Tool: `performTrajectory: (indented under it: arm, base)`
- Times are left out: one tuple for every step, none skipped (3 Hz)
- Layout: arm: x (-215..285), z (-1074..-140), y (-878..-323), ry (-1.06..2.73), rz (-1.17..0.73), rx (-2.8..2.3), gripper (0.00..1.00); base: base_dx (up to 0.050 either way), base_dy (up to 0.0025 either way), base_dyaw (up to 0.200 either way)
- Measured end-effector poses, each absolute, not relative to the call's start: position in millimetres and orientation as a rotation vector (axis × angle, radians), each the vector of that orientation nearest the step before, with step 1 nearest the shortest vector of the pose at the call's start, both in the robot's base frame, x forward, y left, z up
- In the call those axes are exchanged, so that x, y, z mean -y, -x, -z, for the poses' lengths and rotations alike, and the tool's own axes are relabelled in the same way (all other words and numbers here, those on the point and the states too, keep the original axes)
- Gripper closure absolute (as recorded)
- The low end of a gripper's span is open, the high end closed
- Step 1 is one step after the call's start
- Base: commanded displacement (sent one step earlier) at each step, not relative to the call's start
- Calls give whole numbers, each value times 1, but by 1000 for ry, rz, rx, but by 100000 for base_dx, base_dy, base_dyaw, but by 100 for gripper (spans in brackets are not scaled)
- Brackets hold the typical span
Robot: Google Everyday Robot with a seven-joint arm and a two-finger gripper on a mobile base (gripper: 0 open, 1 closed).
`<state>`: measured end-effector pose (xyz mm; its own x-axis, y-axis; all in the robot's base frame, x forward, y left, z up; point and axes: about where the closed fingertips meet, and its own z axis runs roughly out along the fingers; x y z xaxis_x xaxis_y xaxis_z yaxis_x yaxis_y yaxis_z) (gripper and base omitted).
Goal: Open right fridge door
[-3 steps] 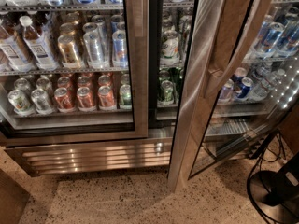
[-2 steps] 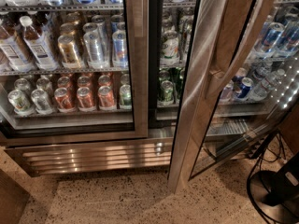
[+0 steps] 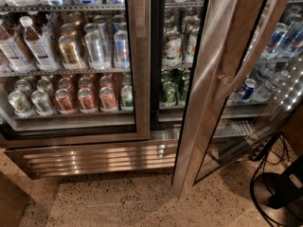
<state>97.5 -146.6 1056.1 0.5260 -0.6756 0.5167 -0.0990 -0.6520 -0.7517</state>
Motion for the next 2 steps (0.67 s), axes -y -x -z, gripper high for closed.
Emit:
performTrajectory:
  arm:
    - [147,-1056,-98,2093,1101,-626,0]
    - [147,-1056,-98,2093,1101,-626,0]
  base:
    - [0,0,0]
    - [0,0,0]
